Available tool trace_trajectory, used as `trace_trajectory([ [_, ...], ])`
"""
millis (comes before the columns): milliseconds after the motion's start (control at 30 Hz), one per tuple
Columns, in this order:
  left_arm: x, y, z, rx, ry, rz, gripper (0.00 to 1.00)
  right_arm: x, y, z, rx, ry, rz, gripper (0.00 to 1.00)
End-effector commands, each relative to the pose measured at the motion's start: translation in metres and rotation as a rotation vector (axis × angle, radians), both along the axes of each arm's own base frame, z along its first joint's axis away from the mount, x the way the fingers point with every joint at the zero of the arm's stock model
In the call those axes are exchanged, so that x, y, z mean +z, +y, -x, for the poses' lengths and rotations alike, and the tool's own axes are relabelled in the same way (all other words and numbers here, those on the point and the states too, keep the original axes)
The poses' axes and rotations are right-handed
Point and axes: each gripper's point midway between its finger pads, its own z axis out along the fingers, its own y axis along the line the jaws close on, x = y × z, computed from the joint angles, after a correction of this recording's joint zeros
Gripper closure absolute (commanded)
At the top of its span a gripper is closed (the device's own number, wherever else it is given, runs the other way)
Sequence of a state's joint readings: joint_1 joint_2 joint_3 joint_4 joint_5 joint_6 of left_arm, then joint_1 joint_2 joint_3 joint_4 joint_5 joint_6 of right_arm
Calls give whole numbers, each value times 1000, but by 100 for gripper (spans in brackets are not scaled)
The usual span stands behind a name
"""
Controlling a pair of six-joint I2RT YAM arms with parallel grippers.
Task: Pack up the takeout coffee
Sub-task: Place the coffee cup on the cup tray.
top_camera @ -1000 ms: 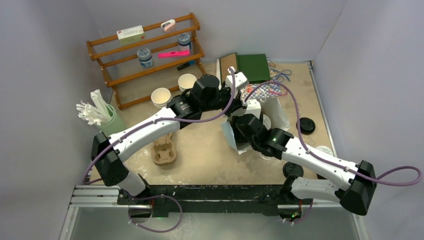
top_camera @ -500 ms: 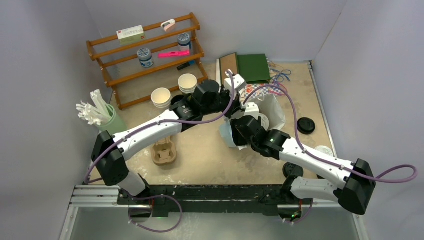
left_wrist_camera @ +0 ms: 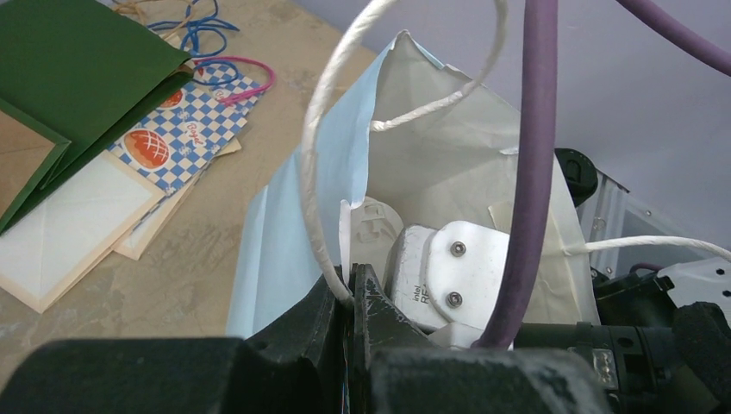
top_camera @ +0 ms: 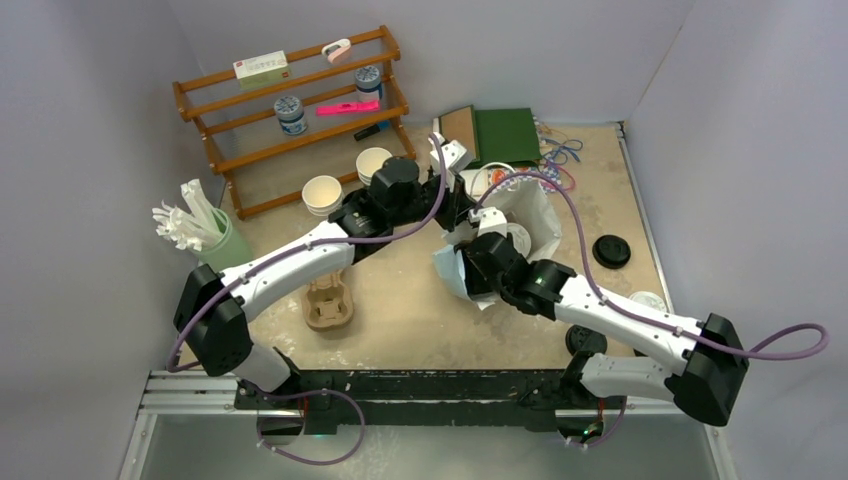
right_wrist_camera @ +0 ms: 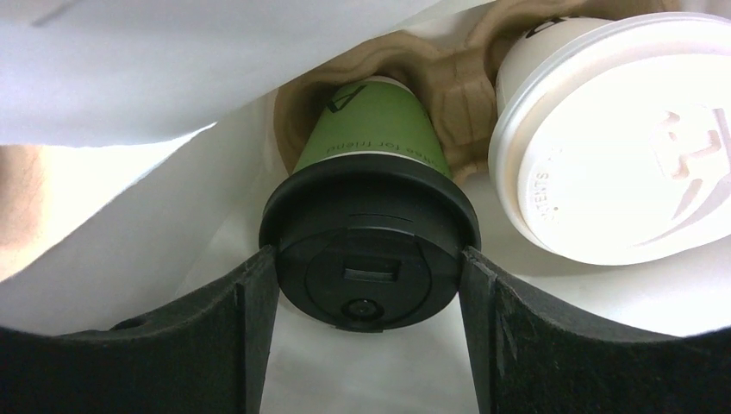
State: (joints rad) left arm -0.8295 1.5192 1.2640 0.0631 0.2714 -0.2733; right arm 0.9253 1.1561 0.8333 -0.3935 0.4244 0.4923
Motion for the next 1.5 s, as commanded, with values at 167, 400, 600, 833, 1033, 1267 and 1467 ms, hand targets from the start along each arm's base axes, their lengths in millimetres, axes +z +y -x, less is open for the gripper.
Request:
trace_trajectory([
  [167,84,-22,29,-292,-120,162,100,-27,28,3,140,72,70,86],
  [400,103,-25,37,-342,-167,224,100,-28,38,0,158,120,106,87],
  [600,124,-19,27,-333,-255,229,100,-14,22,10,124,133,105,90],
  [833,128,-3,12,-350,-392,109,100,18,44,-21,97,-47,-53,89],
  [1033,111,4,16,-395,-460,68,100,-8,65,-58,65,-193,-72,92],
  [1267,91,16,22,-356,-459,72,100,-22,73,-57,65,-139,-66,93],
  [1467,90,26,22,-346,-427,73,100,5,58,-57,22,-152,-48,93],
])
